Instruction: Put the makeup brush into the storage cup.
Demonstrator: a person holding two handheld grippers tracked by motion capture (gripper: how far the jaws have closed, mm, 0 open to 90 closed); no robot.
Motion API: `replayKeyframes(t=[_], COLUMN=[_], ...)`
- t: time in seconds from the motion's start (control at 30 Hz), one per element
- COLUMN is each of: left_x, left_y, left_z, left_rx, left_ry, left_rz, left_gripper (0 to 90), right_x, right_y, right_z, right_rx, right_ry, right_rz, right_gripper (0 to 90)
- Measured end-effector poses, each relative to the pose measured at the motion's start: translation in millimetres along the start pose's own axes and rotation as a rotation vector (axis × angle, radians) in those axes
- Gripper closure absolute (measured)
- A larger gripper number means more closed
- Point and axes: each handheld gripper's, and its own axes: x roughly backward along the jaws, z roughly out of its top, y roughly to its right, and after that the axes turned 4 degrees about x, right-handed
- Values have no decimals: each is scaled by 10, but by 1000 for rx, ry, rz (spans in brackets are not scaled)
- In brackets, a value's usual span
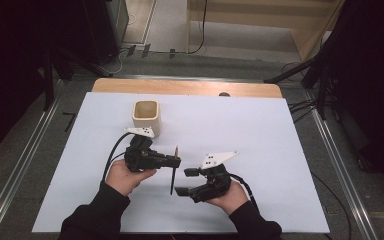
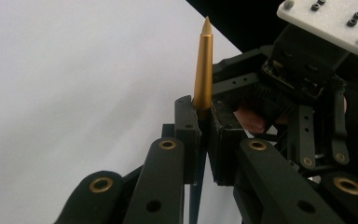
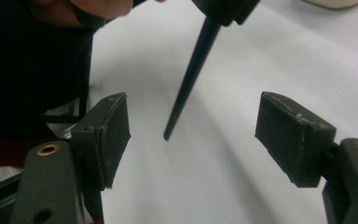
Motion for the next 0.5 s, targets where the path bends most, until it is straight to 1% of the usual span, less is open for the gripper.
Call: replayKeyframes(t=[0.07,0.17,0.3,0.4,0.47,0.5], left_x=[1,-3,-5,1,12,18], left_y=[-5,-4,-22,-29,-33,-35], left_z=[-1,-5,0,8,13,13], left_rx=[-3,-13,-23,-36,-47,-44], left_ry=[-11,-29,-53,-73,-76,-73], left_rz=[-7,-3,1,8,14,9], left_gripper=[838,838,838,838,837,837], right_x=[15,45,75,85,90,94], right_y=[12,42,68,83,95,103], right_z=[-2,-11,-15,-16,-22,-26], right_rx=[22,53,83,107,120,128], right_ry=[-17,-44,-75,-98,-114,-118], right_rz=[-4,-18,-24,-4,-3,-1], right_gripper=[266,267,267,267,266,266])
